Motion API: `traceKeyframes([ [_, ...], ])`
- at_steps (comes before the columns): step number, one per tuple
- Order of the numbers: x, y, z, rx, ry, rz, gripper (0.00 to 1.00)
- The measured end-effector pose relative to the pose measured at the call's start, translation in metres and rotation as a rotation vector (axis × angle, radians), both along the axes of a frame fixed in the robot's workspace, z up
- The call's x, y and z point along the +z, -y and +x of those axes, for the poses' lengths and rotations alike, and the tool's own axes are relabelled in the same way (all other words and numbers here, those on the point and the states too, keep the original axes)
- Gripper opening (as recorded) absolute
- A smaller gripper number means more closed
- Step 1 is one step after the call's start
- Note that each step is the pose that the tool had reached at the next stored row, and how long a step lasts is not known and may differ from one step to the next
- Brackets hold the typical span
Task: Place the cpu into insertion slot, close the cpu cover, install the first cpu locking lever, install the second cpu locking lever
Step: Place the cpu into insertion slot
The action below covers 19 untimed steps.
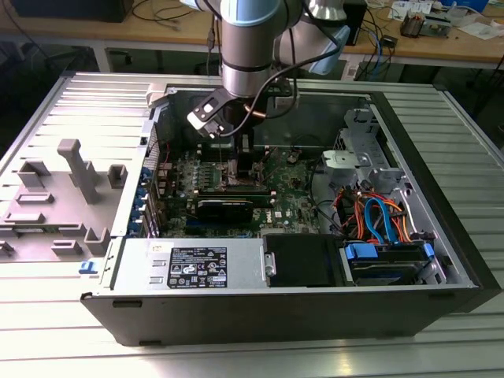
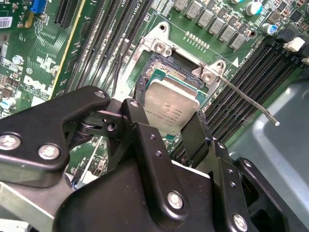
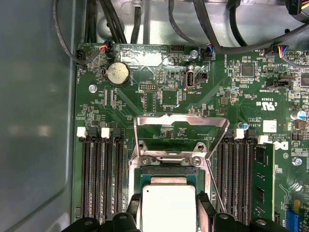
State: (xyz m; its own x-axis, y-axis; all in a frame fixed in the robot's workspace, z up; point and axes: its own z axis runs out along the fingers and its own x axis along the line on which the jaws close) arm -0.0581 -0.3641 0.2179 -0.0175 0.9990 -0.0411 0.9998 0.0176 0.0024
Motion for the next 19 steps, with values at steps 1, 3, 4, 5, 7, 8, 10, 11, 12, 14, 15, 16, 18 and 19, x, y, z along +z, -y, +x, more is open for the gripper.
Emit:
traceKeyframes([
  [1, -0.0011, 0.0, 0.0, -0.001, 0.0, -0.0001, 0.55],
  [3, -0.0037, 0.0, 0.0, 0.001, -0.0001, 0.0, 0.55],
  [4, -0.0044, 0.0, 0.0, 0.001, 0.0, 0.0001, 0.55],
  [5, -0.0053, 0.0, 0.0, 0.001, -0.0001, -0.0001, 0.55],
  [7, -0.006, 0.0, 0.0, 0.001, 0.0, -0.0001, 0.55],
  [8, -0.0067, 0.0, 0.0, 0.001, -0.0001, 0.0, 0.55],
  [10, -0.0081, 0.0, 0.0, 0.001, -0.0002, -0.0001, 0.55],
  [11, -0.0082, 0.0003, 0.0, 0.001, -0.0003, -0.0002, 0.55],
  [12, -0.0089, 0.0005, 0.0, 0.001, -0.0002, 0.0, 0.55],
  [14, -0.0114, 0.0006, 0.0, 0.001, -0.0004, -0.0001, 0.55],
  [15, -0.0122, 0.0007, 0.0, 0.001, -0.0005, -0.0001, 0.55],
  [16, -0.0123, 0.0012, 0.0, 0.001, -0.0004, -0.0001, 0.55],
  [18, -0.0123, 0.0024, 0.0, 0.001, -0.0005, -0.0001, 0.55],
  [19, -0.0123, 0.0027, 0.0, 0.001, -0.0004, -0.0001, 0.55],
])
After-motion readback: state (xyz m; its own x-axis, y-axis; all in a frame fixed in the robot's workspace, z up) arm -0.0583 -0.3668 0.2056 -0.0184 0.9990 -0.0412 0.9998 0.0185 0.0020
